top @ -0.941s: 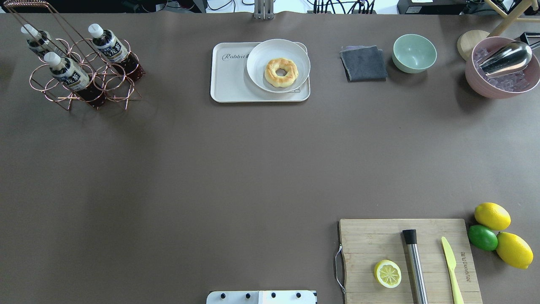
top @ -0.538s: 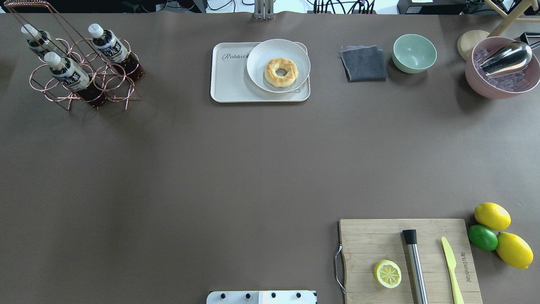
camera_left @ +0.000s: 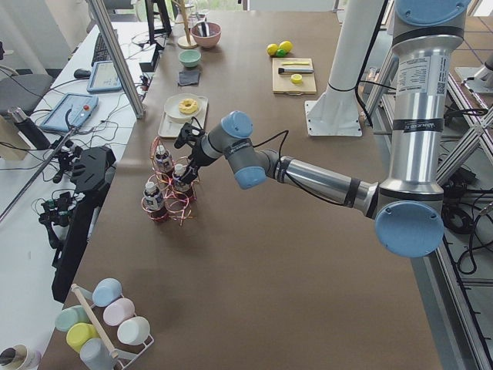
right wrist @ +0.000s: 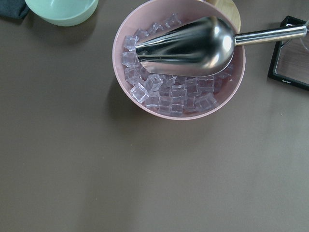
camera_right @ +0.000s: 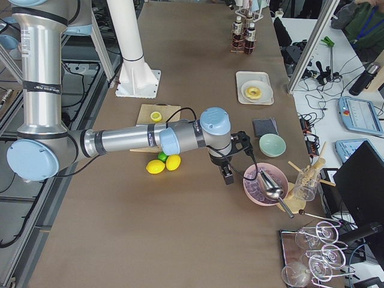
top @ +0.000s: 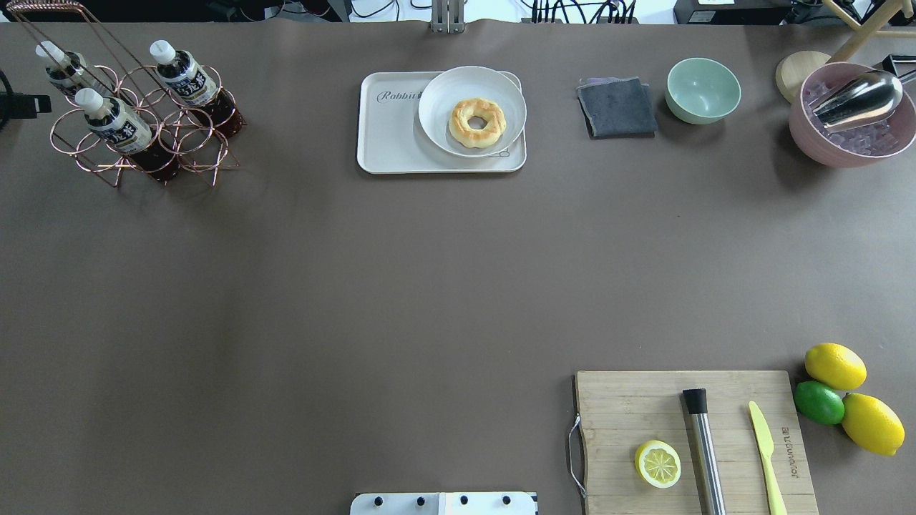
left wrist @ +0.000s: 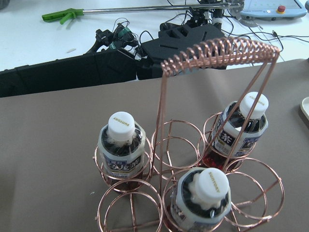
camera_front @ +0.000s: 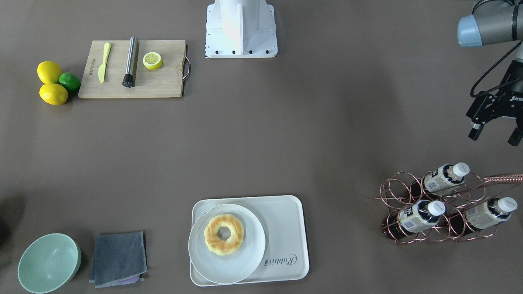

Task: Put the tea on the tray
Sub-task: 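Reach the left gripper into the copper rack and grasp a tea bottle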

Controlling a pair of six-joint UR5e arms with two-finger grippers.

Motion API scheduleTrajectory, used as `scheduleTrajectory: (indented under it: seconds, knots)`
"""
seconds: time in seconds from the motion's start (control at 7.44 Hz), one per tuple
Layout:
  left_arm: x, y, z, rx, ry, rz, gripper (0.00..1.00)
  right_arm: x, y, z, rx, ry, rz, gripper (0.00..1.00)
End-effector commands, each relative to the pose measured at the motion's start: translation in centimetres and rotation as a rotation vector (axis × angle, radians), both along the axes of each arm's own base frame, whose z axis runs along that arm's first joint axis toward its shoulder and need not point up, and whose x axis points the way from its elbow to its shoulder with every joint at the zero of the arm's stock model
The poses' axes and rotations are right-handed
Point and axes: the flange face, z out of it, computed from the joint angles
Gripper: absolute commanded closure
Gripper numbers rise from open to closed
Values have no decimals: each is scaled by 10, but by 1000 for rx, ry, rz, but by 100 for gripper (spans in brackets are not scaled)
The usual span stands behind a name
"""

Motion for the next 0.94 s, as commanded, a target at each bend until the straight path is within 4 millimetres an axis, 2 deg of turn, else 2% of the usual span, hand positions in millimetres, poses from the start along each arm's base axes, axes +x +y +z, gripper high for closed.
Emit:
scheduleTrajectory:
  seconds: [0.0,0.27,0.54,0.81]
  knots:
    - [54,-7,-10,22,-4,-88,1,-3,0,0,2,2,-7,0]
    - [70,-34,-14,31,-10,-98,1,-7,-2,0,-1,5,-13,0]
    - [77,-47,-9,35,-19,-93,3,-9,-3,-1,0,6,-14,0]
    - [80,-52,13,49,-10,-94,7,-9,-3,-2,3,6,-14,0]
